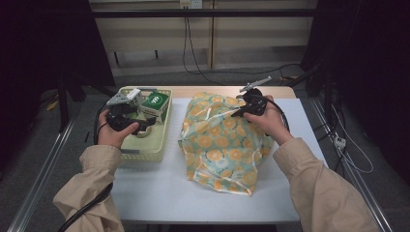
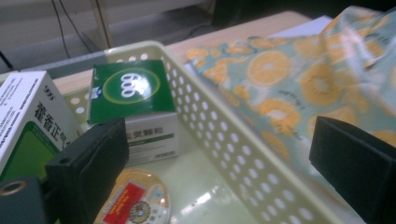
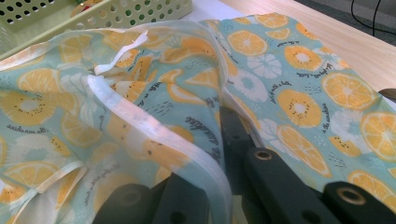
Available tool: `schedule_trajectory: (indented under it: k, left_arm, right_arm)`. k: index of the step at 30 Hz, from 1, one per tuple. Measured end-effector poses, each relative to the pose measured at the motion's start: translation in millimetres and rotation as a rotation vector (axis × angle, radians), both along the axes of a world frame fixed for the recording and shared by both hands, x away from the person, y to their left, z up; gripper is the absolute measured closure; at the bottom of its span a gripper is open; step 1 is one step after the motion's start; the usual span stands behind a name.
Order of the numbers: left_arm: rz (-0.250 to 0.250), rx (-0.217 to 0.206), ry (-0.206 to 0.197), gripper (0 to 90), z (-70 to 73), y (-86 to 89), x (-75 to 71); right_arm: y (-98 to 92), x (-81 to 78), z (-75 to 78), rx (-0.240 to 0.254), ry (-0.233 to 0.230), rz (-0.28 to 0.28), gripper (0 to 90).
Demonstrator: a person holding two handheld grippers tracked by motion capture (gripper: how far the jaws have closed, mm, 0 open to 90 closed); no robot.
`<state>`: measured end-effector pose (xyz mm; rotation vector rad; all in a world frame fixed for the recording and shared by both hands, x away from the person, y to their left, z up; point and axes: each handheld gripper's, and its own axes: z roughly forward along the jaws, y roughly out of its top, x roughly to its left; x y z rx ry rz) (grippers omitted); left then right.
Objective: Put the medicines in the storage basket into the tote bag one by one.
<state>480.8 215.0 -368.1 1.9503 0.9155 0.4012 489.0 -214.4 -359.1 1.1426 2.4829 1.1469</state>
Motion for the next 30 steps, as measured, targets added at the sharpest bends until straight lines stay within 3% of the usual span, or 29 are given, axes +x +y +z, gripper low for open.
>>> schedule_trajectory:
  k: [10, 17, 26, 30]
  left_arm:
    - [0.037, 0.073, 0.014, 5.2, -23.3, 3.7, 20.8]
    - [0.009, 0.095, 0.063, 5.8, -36.1, 1.7, 25.7]
    - [0.037, 0.125, 0.107, 6.2, -51.9, 7.7, 33.0]
    - [0.05, 0.17, 0.117, 6.4, -57.4, 9.8, 37.2]
  right_arm:
    - [-0.1, 0.0, -0.2, 0.007, 0.004, 0.003, 89.9]
    - [-0.2, 0.2, -2.9, 0.006, 0.008, 0.008, 90.0]
    - [2.3, -0.3, -4.1, 0.004, 0.009, 0.013, 90.0]
    - [2.5, -0.3, -4.8, 0.002, 0.012, 0.018, 90.0]
